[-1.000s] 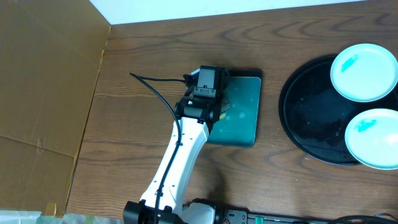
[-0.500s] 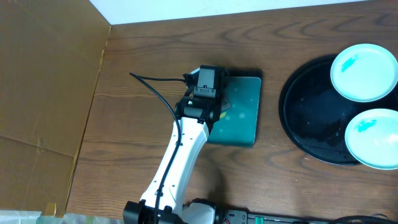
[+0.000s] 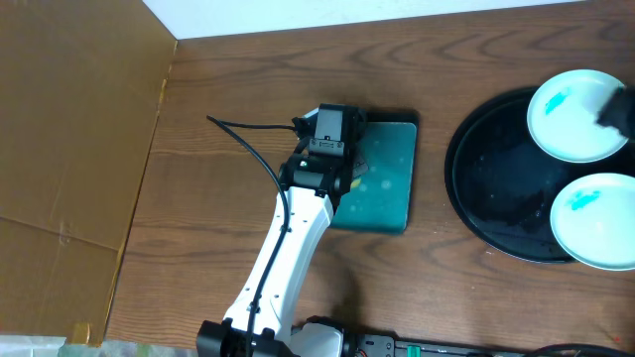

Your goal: Clean dirty plates on tray and stack at the side

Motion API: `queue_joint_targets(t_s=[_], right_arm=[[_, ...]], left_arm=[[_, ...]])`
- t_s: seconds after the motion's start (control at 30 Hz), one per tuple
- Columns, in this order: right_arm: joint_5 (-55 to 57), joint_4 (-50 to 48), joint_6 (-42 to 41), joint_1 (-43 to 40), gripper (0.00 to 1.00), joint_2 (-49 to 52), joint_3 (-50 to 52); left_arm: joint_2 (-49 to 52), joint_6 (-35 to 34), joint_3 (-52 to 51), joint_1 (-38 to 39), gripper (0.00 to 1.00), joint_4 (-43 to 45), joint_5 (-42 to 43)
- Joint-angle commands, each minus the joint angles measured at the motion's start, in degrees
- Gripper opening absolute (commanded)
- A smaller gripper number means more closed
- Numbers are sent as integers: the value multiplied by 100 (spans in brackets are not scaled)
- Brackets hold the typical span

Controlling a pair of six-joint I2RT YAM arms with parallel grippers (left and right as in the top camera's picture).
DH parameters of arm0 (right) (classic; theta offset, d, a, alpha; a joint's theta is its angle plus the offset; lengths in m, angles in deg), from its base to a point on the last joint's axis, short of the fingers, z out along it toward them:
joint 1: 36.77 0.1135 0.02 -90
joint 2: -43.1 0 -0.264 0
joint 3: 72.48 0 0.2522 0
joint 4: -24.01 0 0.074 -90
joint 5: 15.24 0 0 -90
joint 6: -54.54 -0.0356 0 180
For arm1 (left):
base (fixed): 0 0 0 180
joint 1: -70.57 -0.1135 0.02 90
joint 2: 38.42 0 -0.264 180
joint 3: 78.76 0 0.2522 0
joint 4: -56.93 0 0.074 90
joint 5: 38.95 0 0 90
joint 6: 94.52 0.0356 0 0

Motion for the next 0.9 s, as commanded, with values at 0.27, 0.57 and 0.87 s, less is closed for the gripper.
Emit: queue_joint_targets(t_s=[0.27,0.57,0.87], right_arm=[[846,479,-1709,483,67,330,37],[664,125,-1106,485,67,212,-122],[1427,1314,-1381,481,99,-629,-494]], left_arm=[[-11,-35,-22,-26,7,0,-114],[-11,-35,-22,-26,7,0,-114],[-11,-63,-22,-26,7,0,-111]])
